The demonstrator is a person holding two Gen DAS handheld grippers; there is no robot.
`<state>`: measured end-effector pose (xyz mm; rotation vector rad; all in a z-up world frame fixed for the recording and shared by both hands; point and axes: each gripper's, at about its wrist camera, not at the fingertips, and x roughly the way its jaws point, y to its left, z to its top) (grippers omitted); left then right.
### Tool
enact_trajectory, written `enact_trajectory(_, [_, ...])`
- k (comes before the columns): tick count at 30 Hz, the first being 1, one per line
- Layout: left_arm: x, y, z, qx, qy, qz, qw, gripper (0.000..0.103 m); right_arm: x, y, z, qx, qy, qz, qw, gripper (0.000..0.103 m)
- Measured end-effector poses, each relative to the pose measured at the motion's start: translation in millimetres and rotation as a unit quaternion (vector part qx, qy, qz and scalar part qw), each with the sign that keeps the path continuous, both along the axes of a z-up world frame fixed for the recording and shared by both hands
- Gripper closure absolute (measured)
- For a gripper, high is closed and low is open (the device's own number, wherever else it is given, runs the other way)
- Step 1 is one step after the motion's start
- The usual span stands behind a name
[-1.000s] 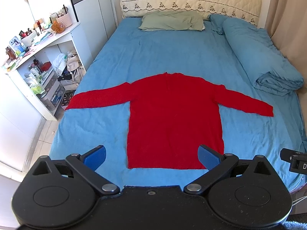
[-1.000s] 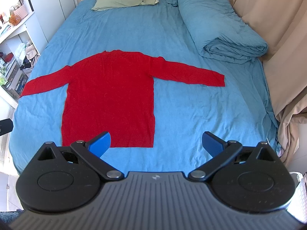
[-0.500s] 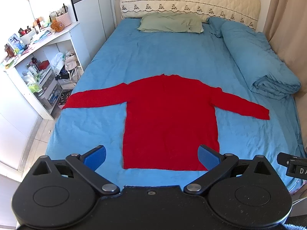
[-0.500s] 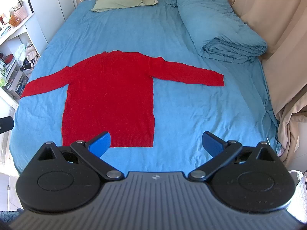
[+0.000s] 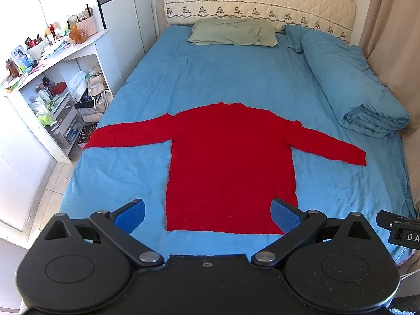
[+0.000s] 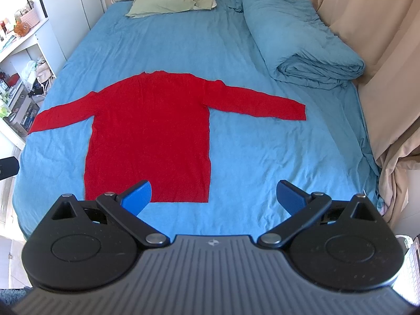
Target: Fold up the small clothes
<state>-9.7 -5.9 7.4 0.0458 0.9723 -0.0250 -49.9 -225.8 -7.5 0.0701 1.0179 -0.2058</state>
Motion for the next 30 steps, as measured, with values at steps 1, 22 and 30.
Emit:
enact_trajectory(1, [-1,0,0,0.0,0.0,0.0,1.0,0.0,0,0,0,0.0,0.0,0.0,1.0,0.0])
enact_trajectory(22, [-3,2,1,0.003,-0.001,0.0,1.0,0.0,0,-4,2,0.005,-0.001,0.0,1.0,0.0])
enact_trajectory(30, [-1,4,12,-0.003,-0.003,-0.002,1.0,0.0,-2,-4,3,0.012,-0.003,0.001,1.0,0.0])
